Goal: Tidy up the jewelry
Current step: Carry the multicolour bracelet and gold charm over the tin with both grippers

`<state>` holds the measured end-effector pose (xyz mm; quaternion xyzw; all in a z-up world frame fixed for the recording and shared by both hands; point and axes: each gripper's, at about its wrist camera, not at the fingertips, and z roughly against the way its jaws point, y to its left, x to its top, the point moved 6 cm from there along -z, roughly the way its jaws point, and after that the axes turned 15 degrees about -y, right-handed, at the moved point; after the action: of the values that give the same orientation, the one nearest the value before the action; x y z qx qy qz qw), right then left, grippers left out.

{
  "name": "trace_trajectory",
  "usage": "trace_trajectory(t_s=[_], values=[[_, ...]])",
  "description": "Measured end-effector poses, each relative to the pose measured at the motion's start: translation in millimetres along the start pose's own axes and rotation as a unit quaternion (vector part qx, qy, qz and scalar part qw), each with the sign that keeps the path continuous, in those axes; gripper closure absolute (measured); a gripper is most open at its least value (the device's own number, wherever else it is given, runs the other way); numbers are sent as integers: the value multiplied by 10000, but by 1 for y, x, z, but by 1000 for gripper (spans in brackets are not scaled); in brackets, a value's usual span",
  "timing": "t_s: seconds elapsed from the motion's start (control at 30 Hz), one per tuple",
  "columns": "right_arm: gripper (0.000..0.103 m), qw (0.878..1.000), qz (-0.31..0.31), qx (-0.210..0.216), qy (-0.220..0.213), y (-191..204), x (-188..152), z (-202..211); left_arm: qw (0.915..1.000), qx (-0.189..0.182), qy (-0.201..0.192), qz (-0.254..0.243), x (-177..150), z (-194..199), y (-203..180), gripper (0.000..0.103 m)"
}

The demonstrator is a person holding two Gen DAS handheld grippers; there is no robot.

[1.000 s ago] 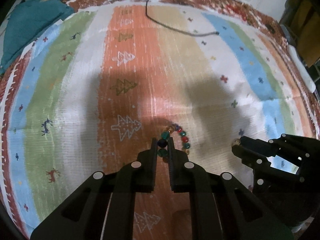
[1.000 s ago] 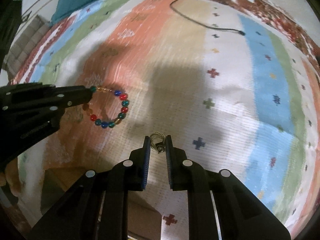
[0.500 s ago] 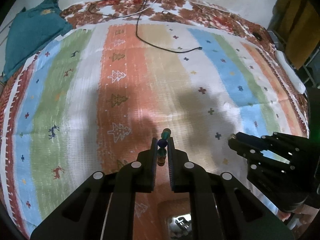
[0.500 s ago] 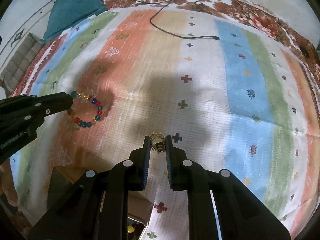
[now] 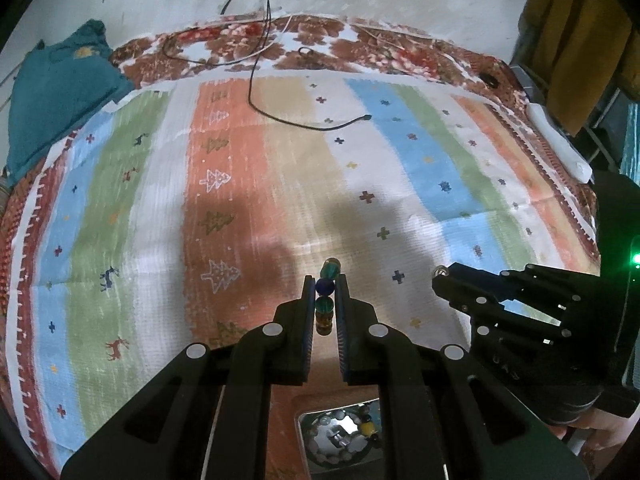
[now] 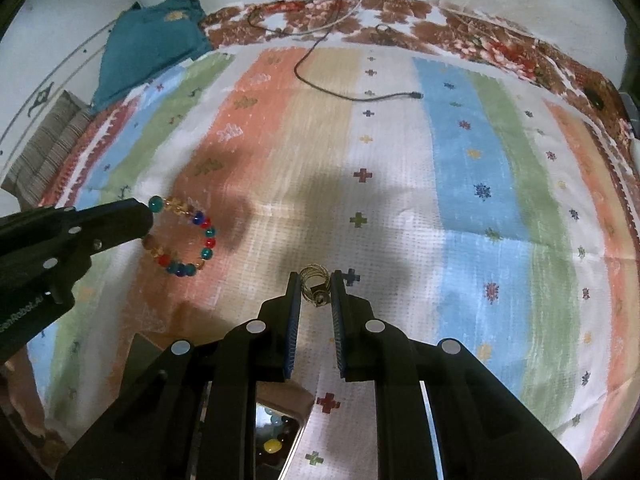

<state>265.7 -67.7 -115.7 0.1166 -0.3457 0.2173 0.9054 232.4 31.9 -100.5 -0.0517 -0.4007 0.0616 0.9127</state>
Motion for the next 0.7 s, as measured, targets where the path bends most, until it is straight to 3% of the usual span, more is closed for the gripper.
trace_trajectory(t_s=[0.7], values=[[87,9993,-58,153,-327,10,-6,39,9989,-226,-358,-212,-4,48,-25,94]])
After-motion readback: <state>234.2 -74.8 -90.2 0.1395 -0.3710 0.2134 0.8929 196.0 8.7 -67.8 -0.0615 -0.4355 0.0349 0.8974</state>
